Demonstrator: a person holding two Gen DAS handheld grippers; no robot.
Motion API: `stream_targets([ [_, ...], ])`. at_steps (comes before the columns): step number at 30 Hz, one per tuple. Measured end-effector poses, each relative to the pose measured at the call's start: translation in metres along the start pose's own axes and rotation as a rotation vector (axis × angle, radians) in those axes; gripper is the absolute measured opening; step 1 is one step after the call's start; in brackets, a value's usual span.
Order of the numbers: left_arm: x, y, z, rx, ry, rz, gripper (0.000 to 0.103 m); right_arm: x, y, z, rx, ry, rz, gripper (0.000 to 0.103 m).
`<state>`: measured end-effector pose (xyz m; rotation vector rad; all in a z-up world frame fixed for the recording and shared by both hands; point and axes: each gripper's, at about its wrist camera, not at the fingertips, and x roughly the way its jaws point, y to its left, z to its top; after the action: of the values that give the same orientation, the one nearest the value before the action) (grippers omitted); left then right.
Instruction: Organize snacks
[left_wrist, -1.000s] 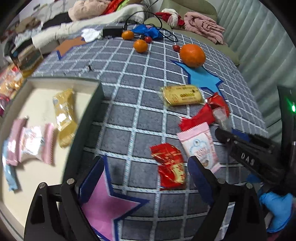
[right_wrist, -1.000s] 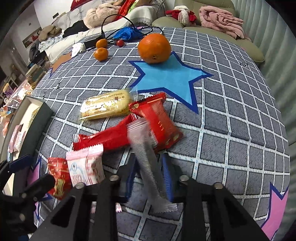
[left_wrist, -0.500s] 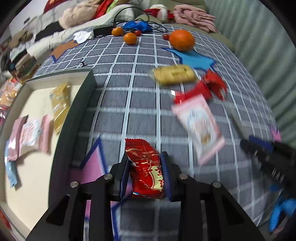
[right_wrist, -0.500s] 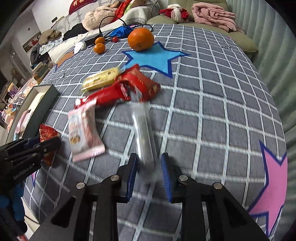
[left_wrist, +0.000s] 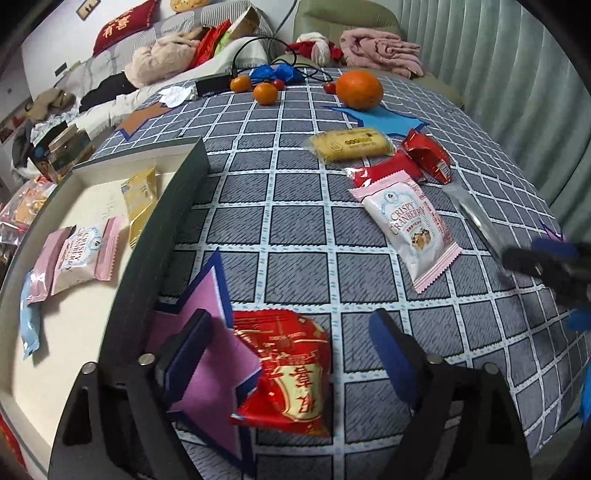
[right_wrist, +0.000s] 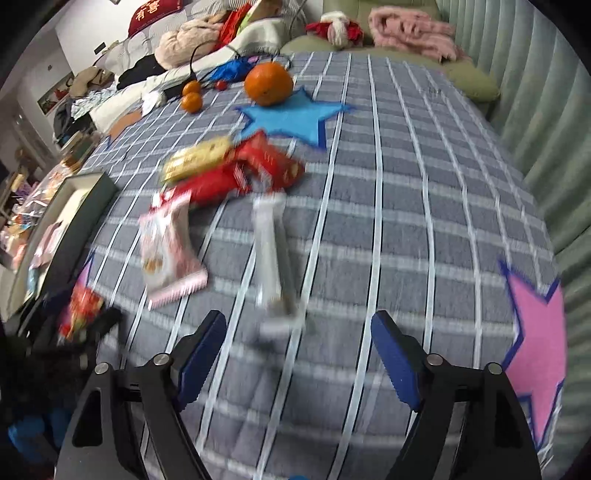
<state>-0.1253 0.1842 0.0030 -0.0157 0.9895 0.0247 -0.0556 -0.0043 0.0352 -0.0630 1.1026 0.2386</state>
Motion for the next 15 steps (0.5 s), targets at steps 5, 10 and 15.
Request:
stream_targets([
  [5,0.005,-0.004,-0.001,0.018,-0.012,-0.009,0.103,0.027,0.01,0.019,-0.021,0.035,-0.025,0.082],
  [10,0.004,-0.004,-0.005,0.016,-0.039,-0.009,0.103,0.036,0.014,0.016,-0.049,0.02,-0.067,0.103],
  [15,0.003,-0.005,-0.005,0.014,-0.043,-0.008,0.103,0.036,0.012,0.011,-0.061,-0.021,-0.056,0.103],
])
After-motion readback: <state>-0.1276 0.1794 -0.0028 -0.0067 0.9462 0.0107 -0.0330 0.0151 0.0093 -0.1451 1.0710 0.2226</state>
